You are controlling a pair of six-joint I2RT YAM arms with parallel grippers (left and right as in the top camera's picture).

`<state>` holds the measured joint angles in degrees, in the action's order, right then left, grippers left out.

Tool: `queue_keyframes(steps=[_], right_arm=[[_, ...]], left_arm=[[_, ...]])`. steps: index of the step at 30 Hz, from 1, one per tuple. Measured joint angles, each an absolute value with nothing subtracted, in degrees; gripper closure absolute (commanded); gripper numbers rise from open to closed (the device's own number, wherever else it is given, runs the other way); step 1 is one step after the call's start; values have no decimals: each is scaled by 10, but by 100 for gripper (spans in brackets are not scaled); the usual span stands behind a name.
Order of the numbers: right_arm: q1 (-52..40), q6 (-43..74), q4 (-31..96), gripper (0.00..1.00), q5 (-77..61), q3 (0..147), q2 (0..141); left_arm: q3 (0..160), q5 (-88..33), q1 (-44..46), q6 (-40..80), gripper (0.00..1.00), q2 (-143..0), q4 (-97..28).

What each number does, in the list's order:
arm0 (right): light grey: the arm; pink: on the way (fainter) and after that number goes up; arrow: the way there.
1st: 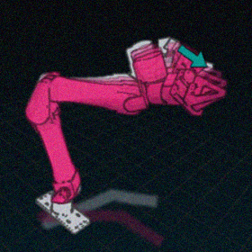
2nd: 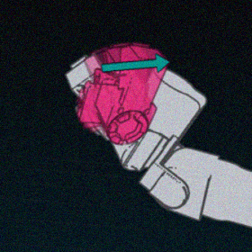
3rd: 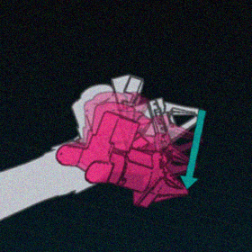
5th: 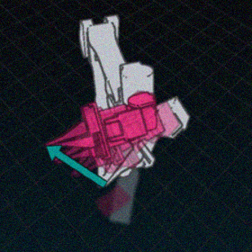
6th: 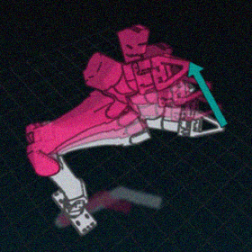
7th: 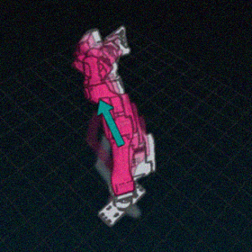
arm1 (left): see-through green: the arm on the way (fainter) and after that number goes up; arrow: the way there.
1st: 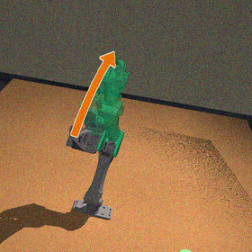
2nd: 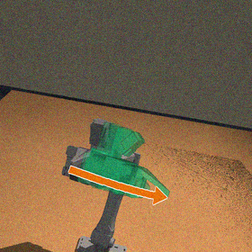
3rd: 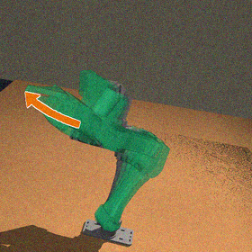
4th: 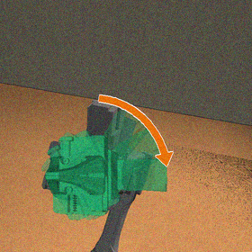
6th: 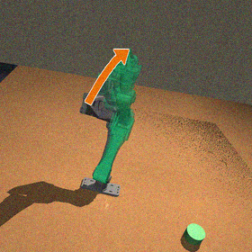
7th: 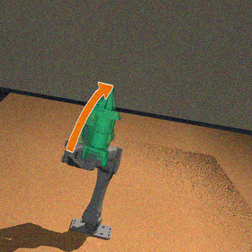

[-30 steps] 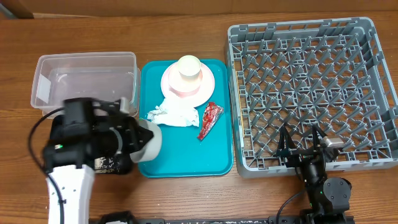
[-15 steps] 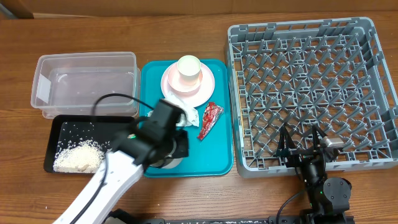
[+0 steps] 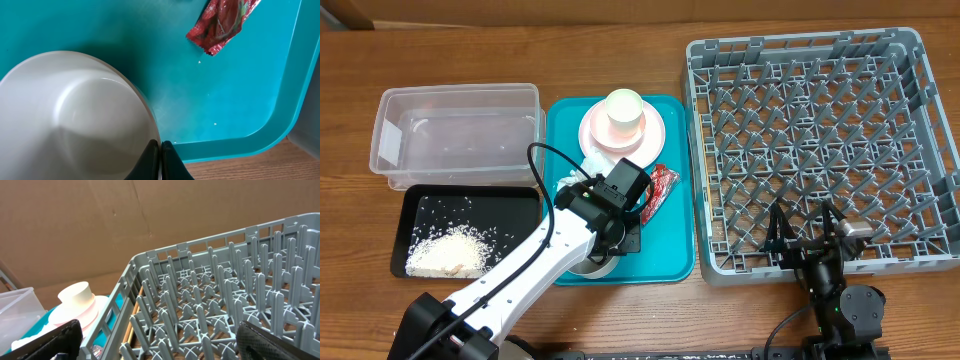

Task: Sort waste into correct bins and load items into the dishwasher
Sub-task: 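Return the empty bowl to the teal tray and release it, then grasp the white tissue on the teal tray with the left gripper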

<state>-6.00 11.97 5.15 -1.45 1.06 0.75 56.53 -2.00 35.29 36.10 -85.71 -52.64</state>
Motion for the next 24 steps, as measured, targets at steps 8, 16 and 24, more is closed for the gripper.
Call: queue_keyframes(steps=[8,16,24], right_arm=[[-60,120,51,0,-15,11,8],[-60,119,51,0,-15,11,8],[-60,120,52,0,-15,11,7]], left_arm=[[565,-19,353,365,70,-858,-526],[658,-12,350,346,71,-863,-580],[759,69,324,351,50,-863,-559]])
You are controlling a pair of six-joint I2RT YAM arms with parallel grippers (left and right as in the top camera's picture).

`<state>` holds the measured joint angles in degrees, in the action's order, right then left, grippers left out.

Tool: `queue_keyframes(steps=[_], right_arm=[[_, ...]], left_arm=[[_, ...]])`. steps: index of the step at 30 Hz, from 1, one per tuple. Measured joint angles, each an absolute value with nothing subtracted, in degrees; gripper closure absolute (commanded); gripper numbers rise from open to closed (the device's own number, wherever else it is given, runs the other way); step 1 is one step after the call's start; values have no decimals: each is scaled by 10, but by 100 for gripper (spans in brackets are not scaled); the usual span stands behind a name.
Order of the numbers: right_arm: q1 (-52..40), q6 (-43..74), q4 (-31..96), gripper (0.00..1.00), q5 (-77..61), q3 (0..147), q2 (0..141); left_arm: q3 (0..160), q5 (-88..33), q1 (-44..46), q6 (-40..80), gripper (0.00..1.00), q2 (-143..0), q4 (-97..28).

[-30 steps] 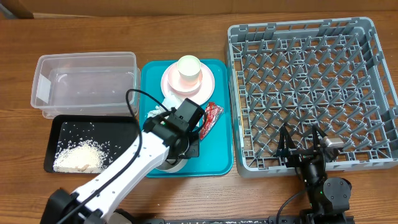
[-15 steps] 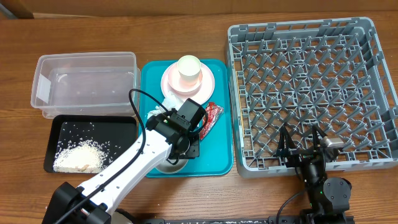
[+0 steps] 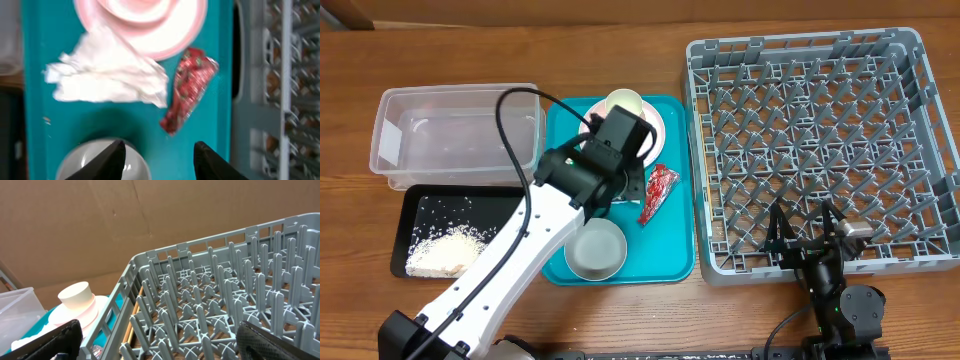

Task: Sort waste into correct bins and load items into the dishwasher
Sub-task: 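Grasp the white tissue on the teal tray with the left gripper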

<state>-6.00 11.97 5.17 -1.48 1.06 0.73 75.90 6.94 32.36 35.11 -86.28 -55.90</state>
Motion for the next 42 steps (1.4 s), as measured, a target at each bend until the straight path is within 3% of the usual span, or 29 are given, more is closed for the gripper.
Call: queue_keyframes(steps=[11,18,42], right_arm=[[-60,119,51,0,-15,11,8],[-60,119,51,0,-15,11,8],[-60,120,51,0,-15,11,8]], left_arm=[[759,143,316,368,36,-926,-557],[759,156,306,371,5,-1007,-535],[759,156,284,369,3,-1088,-522]])
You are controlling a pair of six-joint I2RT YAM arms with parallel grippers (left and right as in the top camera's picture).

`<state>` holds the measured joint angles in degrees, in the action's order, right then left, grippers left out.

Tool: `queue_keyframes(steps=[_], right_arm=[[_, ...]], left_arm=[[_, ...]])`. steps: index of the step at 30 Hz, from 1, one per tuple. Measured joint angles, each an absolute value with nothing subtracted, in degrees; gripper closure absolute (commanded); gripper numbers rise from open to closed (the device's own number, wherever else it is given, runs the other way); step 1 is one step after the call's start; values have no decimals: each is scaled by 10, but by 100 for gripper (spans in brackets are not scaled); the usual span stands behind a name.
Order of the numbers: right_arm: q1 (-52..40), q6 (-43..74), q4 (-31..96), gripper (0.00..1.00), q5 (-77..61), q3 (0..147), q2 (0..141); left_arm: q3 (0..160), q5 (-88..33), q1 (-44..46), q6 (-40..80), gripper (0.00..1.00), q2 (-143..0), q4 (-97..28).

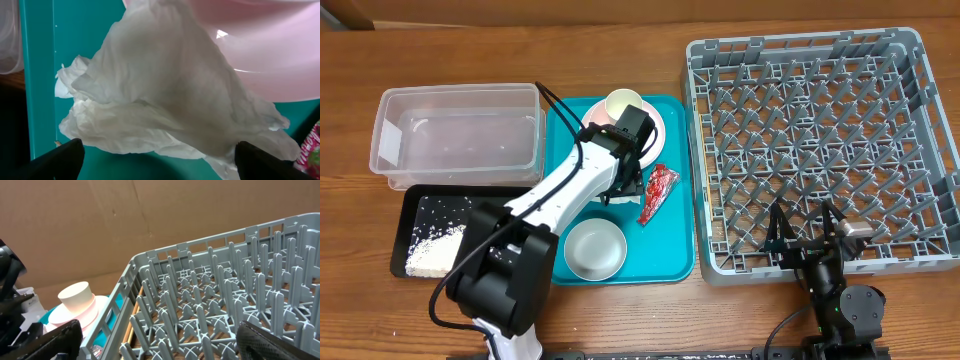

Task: Sort waste into correct bins and load items into the dishwasher
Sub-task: 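Grasp the white tissue on the teal tray with the left gripper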

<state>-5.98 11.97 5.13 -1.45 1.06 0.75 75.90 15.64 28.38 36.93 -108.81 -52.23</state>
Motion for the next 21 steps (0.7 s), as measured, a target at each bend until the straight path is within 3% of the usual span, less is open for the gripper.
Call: queue_keyframes(steps=[16,21], right_arm=[[-60,120,51,0,-15,11,8],[-60,120,51,0,-15,11,8]], left_arm=[[711,146,284,369,9,-1089,-467],[707,143,284,370,22,-1089,-457]])
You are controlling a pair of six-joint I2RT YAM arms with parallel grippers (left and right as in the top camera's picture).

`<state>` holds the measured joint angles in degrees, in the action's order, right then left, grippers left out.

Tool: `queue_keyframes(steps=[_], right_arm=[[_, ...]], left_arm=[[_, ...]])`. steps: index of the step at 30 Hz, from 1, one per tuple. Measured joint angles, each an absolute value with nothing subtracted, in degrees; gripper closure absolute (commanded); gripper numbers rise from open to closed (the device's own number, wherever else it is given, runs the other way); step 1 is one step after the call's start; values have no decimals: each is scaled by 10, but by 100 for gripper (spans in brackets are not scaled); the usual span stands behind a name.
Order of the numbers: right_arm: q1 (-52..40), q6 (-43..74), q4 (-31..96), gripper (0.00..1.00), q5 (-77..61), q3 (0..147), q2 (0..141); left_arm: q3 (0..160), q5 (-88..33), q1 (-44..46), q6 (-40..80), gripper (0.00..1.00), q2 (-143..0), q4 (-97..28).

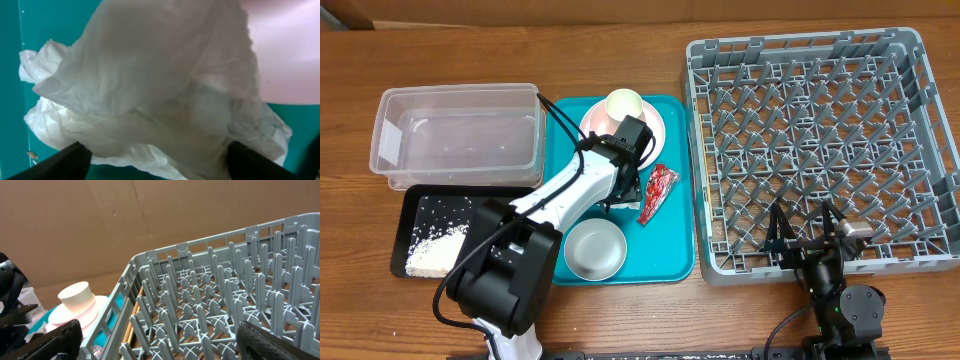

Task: Sort waste into correct bins and load items into the dishwasher
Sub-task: 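Grasp the white tissue on the teal tray with the left gripper, then carry the tissue left and drop it into the clear bin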

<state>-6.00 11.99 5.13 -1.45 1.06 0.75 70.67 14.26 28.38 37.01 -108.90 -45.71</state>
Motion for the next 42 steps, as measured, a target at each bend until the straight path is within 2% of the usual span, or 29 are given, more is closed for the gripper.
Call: queue_keyframes(steps=[8,12,14,16,24,35,42], right_arm=[[-60,120,51,0,-15,11,8],[-60,120,51,0,-15,11,8],[-60,120,51,0,-15,11,8],[-60,120,52,0,-15,11,8],[-60,120,51,0,-15,11,8],[-60,120,51,0,-15,11,8],[-60,120,51,0,-15,11,8]], left_arm=[[705,139,284,367,56,-1089,-453],[705,139,284,365,84,-1089,-453],[705,137,284,365,92,-1089,-453],[705,134,284,361,96,-1089,-453],[717,110,284,352,96,-1089,-500],[900,121,278,326,96,-1082,-659],[991,169,234,326,96,-1059,-729]])
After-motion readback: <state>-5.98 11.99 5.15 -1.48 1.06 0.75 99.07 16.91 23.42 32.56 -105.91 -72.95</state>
